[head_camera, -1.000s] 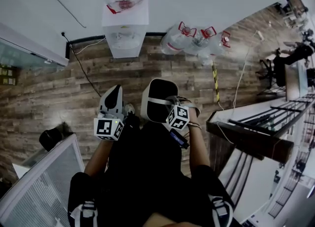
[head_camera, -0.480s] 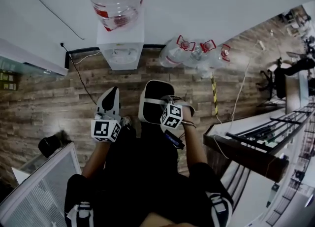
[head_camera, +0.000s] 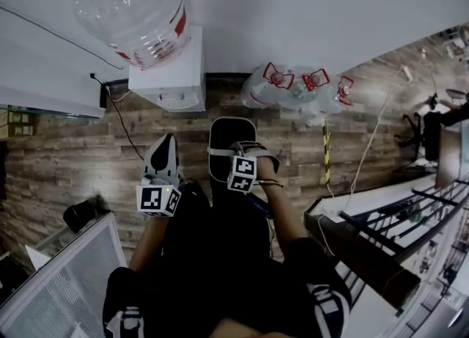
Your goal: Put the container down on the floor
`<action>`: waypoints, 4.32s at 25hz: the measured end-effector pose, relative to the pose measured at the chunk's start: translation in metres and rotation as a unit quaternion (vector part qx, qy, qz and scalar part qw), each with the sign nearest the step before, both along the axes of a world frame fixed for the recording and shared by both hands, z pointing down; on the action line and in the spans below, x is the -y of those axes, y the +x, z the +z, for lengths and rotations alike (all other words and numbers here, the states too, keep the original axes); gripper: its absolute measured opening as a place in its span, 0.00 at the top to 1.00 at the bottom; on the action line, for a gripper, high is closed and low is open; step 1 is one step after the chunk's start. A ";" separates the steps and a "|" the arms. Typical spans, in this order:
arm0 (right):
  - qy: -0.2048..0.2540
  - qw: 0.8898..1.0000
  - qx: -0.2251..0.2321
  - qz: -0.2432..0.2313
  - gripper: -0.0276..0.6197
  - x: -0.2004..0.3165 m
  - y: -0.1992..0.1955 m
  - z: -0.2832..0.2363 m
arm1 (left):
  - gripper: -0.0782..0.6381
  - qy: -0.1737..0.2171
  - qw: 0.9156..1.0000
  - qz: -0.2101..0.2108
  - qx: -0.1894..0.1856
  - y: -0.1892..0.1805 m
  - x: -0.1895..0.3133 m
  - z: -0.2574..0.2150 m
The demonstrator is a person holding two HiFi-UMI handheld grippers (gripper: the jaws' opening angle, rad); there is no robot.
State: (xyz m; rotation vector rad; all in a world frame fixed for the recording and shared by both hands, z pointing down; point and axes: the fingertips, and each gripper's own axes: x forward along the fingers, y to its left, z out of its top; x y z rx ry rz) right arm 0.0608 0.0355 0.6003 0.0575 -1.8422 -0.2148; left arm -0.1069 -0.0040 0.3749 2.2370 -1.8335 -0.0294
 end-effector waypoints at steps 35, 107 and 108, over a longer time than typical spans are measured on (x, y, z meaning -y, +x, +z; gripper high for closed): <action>-0.013 0.999 -0.037 0.033 0.91 0.224 -0.015 0.278 | 0.85 -0.028 0.998 0.050 -0.020 0.032 0.163 0.107; 0.023 0.998 -0.051 -0.004 0.79 0.277 -0.096 0.547 | 0.85 -0.067 0.996 0.061 -0.025 0.023 0.121 0.271; 0.023 0.999 -0.048 -0.007 0.79 0.276 -0.097 0.545 | 0.85 -0.067 0.995 0.062 -0.025 0.025 0.122 0.270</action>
